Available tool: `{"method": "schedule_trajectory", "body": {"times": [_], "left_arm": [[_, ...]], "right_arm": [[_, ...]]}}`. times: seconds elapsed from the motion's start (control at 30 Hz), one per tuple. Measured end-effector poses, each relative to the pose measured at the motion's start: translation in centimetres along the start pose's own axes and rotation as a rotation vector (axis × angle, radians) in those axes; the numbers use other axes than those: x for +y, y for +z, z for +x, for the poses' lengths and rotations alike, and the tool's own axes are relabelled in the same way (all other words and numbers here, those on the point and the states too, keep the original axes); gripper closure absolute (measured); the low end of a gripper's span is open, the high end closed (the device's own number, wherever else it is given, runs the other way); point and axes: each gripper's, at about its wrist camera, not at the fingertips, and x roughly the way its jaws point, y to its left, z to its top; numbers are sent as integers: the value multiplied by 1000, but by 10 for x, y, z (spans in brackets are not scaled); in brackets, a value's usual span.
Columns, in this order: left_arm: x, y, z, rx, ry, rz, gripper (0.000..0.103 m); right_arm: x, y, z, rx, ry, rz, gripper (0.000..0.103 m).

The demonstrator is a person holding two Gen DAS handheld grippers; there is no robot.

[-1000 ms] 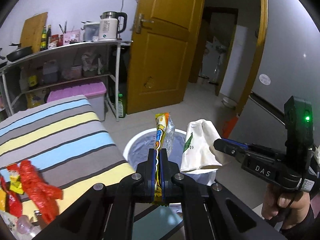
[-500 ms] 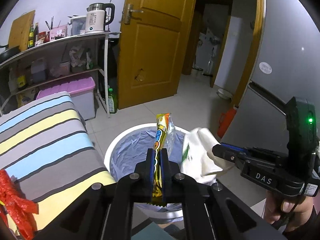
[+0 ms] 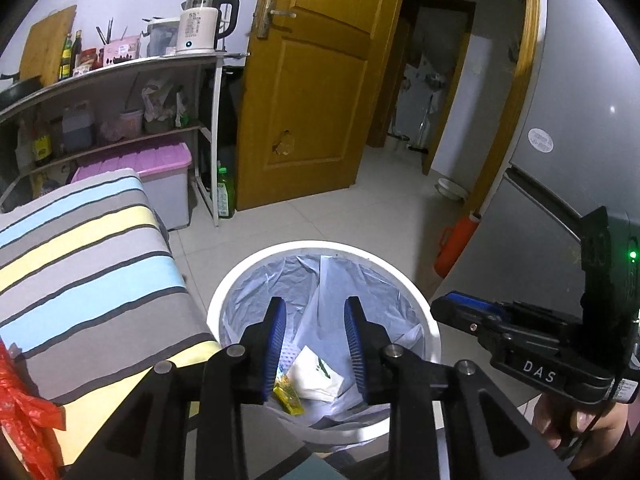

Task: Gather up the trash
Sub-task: 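Carry both items over the white bin and open both tools to drop them, then move both open tools back over the remaining trash on the table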

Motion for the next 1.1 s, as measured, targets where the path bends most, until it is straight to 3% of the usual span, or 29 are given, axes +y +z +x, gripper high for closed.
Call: {"method": "schedule_trajectory", "body": {"times": [0.63,1.1], "left_arm": [[12,-25,-101,-117,83,-29,73],[42,-62,-169,-166,196,-87,73]], "right_arm": [[77,-10,-50,-92,82,-162,83],[138,-35,-59,-75,213,-275,78]]}}
